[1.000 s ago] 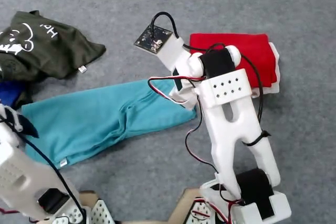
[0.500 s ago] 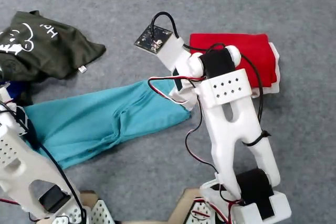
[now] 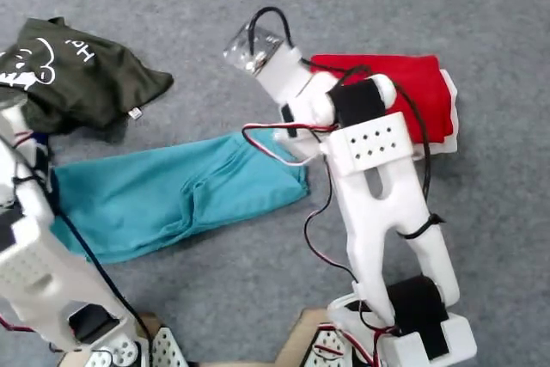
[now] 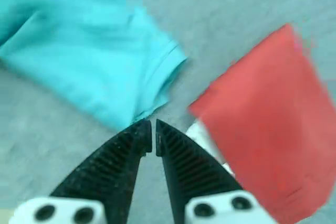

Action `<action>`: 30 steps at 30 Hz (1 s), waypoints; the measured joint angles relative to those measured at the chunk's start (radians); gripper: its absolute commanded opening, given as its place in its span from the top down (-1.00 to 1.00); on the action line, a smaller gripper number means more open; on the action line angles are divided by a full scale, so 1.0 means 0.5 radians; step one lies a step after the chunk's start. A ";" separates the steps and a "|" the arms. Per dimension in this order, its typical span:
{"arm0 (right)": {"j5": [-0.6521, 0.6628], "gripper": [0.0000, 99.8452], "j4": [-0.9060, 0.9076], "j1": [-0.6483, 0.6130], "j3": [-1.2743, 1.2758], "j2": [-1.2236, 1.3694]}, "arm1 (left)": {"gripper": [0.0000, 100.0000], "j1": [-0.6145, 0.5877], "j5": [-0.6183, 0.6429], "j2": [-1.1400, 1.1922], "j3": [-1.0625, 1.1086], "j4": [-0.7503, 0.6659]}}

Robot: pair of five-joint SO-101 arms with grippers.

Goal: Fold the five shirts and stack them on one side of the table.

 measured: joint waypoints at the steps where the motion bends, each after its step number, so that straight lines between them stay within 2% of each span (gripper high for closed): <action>1: 0.000 0.96 -0.064 0.037 0.000 0.000 | 0.94 0.052 0.000 -0.083 0.052 0.003; 5: 0.000 0.96 -0.292 0.227 0.000 0.000 | 0.94 0.279 0.034 -0.374 0.224 0.003; 10: 0.000 0.96 -0.608 0.427 0.000 0.000 | 0.94 0.672 0.338 -0.577 0.270 0.006; 16: -0.270 0.96 -0.985 0.540 0.000 0.000 | 0.94 1.283 0.666 -0.589 0.249 0.006; 23: -0.307 0.95 -1.000 0.749 -0.031 0.000 | 0.94 1.814 0.875 -0.589 0.009 -0.012; 30: -0.288 0.95 -1.000 0.945 -0.052 0.000 | 0.94 2.157 1.022 -0.427 -0.199 -0.224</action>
